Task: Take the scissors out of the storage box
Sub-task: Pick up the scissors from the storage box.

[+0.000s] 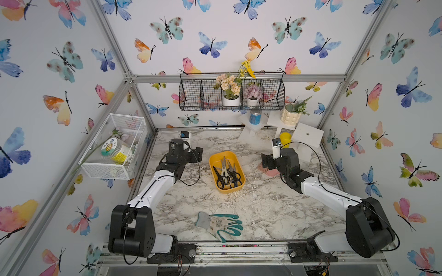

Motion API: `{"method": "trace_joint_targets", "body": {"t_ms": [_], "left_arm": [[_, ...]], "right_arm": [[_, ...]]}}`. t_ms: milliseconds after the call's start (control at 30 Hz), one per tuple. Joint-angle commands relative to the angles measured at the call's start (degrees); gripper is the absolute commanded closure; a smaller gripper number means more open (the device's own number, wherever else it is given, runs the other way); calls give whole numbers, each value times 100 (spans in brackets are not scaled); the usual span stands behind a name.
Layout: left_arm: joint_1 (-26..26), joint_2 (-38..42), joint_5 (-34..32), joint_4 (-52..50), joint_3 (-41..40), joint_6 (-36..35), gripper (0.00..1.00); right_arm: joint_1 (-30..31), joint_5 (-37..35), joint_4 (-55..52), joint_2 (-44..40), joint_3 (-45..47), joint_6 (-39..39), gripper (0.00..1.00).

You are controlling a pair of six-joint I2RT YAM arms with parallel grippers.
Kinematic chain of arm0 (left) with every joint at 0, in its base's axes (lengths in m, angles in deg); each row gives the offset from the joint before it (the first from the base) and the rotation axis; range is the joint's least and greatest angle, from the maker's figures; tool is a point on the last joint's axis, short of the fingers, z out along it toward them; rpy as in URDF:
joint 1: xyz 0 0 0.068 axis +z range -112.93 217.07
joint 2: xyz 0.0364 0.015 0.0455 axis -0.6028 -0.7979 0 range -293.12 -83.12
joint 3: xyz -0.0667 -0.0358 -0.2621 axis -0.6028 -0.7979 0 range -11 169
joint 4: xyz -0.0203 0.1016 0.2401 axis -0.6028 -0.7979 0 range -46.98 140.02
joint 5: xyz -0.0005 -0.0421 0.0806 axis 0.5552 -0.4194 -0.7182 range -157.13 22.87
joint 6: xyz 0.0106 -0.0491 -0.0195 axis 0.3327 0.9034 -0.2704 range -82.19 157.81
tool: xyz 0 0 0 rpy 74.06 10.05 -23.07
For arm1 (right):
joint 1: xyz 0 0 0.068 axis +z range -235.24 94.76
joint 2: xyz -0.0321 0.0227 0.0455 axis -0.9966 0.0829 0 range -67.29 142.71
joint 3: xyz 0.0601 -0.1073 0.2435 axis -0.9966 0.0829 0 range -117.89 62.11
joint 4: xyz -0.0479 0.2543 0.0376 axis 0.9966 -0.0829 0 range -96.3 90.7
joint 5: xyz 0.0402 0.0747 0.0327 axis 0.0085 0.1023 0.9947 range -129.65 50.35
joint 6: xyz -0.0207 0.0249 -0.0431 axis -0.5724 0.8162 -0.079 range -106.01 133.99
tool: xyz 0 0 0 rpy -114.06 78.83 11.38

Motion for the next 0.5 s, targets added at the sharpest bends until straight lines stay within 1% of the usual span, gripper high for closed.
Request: {"method": "trace_joint_targets", "body": {"t_ms": [0,100,167,267,367,467], "left_arm": [[-429,-155,-369,-695,179,941,29],[-561,-430,-525,-944,156,1821,34],[-577,-611,-556,-989,146,2066,36],[-654,-884,-460,-985,247,2076,39],[-793,-1185,-484,-1045,464,1886,45],[-894,-1346,-546,-1054,576,1891,46]], "right_arm": [[289,-11,-544,291,-325,432,3],[571,161,-827,647,-704,587,5],[718,252,-950,821,-980,675,6],[865,424,-1043,1007,-1236,838,9],[937,543,-1070,1144,-1377,938,12],[988,623,-1131,1263,-1493,973,13]]}}
